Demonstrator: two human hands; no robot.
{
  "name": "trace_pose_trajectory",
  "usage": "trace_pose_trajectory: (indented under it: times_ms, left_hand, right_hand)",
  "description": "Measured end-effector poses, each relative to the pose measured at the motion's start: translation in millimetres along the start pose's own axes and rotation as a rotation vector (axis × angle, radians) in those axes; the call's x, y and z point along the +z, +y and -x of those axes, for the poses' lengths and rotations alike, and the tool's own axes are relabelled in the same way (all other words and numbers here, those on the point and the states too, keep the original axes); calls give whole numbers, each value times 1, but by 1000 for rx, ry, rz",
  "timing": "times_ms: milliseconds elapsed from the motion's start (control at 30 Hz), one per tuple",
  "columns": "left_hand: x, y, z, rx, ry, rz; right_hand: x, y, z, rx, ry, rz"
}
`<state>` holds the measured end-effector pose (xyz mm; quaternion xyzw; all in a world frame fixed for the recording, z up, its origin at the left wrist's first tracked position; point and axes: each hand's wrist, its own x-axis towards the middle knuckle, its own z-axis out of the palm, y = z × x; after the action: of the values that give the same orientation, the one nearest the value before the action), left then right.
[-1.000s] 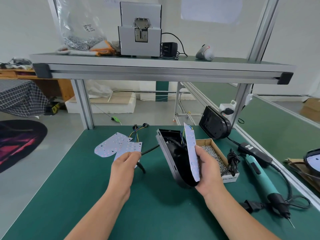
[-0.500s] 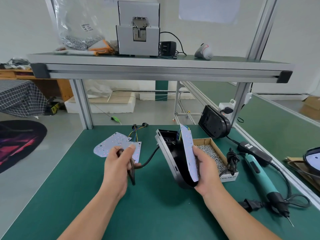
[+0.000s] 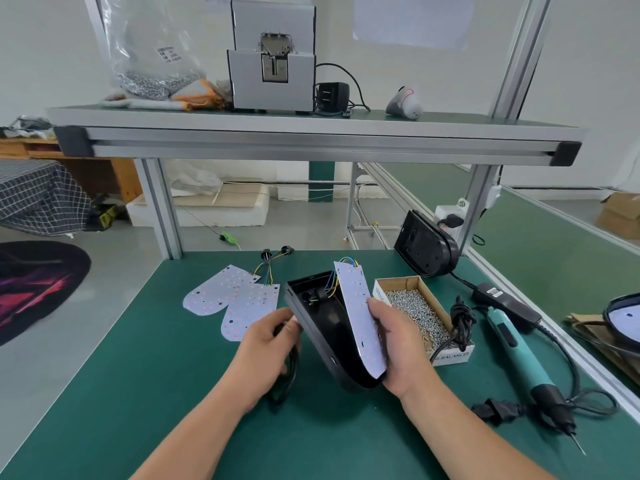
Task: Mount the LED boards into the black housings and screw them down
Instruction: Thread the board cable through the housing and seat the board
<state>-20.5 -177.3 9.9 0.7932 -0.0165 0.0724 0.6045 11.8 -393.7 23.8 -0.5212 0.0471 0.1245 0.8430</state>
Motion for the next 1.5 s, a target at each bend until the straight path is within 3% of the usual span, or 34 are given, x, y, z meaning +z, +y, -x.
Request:
trace_pose_trajectory:
  times_ms: [500, 800, 1067, 1200, 1300, 1400, 1500]
  left_hand:
    - [-26, -10, -15, -237, 32, 335]
    - [-32, -16, -17, -228, 60, 364]
    - [-33, -13, -14, -237, 104, 450]
    - [-33, -10, -14, -227, 86, 478]
    - [-37, -10, -13, -239, 71, 546]
    - [-41, -11, -12, -239, 45, 615]
    - [-42, -12, -11, -224, 24, 634]
  right_hand:
    - [-1, -4, 0, 5, -36, 200]
    - [-2, -8, 0, -385, 95, 803]
    - [24, -13, 0, -631, 94, 898]
    - [39, -13, -2, -553, -100, 976]
    - [43, -8, -4, -558, -162, 1225]
    - [53, -2, -9, -663, -124, 1417]
    - [66, 1, -18, -714, -36, 1457]
